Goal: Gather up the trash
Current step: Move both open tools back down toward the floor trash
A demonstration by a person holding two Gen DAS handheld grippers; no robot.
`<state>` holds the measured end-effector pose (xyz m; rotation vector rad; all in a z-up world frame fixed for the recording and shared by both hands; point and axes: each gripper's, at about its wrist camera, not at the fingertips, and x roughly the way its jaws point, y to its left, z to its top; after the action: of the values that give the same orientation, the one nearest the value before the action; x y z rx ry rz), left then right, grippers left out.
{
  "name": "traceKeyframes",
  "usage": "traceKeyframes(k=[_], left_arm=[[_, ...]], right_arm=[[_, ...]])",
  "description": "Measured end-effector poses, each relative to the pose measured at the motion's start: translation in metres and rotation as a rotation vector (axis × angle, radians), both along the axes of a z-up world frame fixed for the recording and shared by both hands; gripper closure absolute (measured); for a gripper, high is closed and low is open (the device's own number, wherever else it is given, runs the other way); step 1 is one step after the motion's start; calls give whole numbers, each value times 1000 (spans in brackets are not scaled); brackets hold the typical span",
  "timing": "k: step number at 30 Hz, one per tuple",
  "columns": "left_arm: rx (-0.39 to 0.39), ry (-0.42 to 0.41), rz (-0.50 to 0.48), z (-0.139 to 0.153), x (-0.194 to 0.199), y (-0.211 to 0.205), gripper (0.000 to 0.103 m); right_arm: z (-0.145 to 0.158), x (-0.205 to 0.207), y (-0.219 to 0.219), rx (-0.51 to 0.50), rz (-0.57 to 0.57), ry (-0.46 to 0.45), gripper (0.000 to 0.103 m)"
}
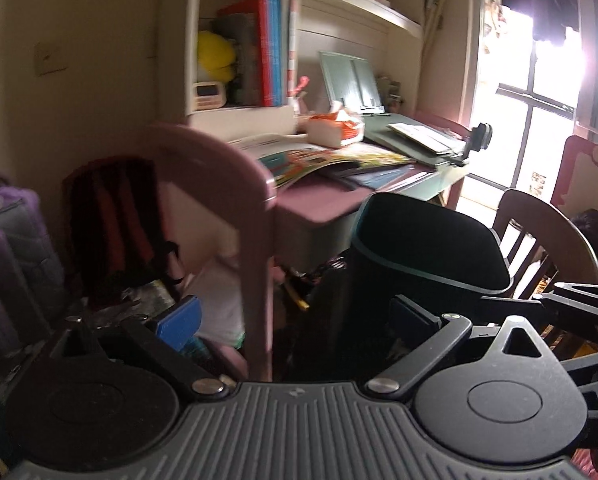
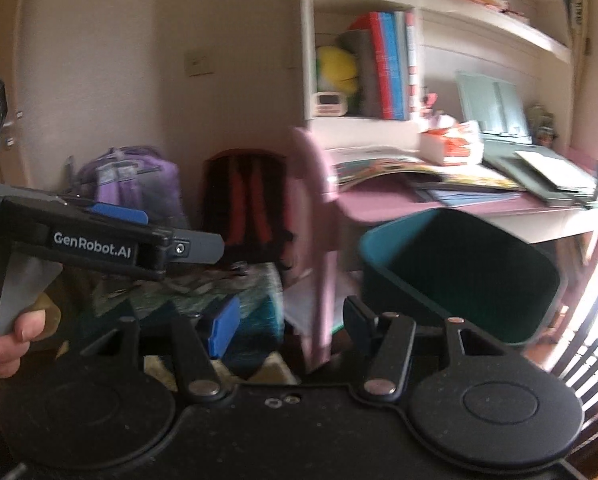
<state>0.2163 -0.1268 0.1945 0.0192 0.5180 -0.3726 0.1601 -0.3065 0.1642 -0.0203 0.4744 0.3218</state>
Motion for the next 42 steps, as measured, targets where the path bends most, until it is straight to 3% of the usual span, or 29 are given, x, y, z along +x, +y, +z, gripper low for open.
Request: traceKeyframes(k=[4, 14, 22, 30, 36, 42], left_arm=[[-21, 22, 41, -15, -11, 43, 2], [13, 60, 177, -68, -34, 141, 0], [23, 191, 242, -137, -30, 207, 0], [88, 286, 270, -218, -19, 258, 0], [132, 366, 279, -290, -2, 290, 0], [199, 428, 327, -359, 17, 318, 0]], right_arm=[[-13, 3, 36, 10, 71, 23, 46], [-63, 20, 126, 4, 211, 141, 45], [-119, 39, 189, 15, 252, 262, 44], [-196, 63, 241, -11, 274, 353, 43], [-276, 83, 272, -64, 296, 514, 43], [-363, 105, 290, -173, 239, 611, 43]])
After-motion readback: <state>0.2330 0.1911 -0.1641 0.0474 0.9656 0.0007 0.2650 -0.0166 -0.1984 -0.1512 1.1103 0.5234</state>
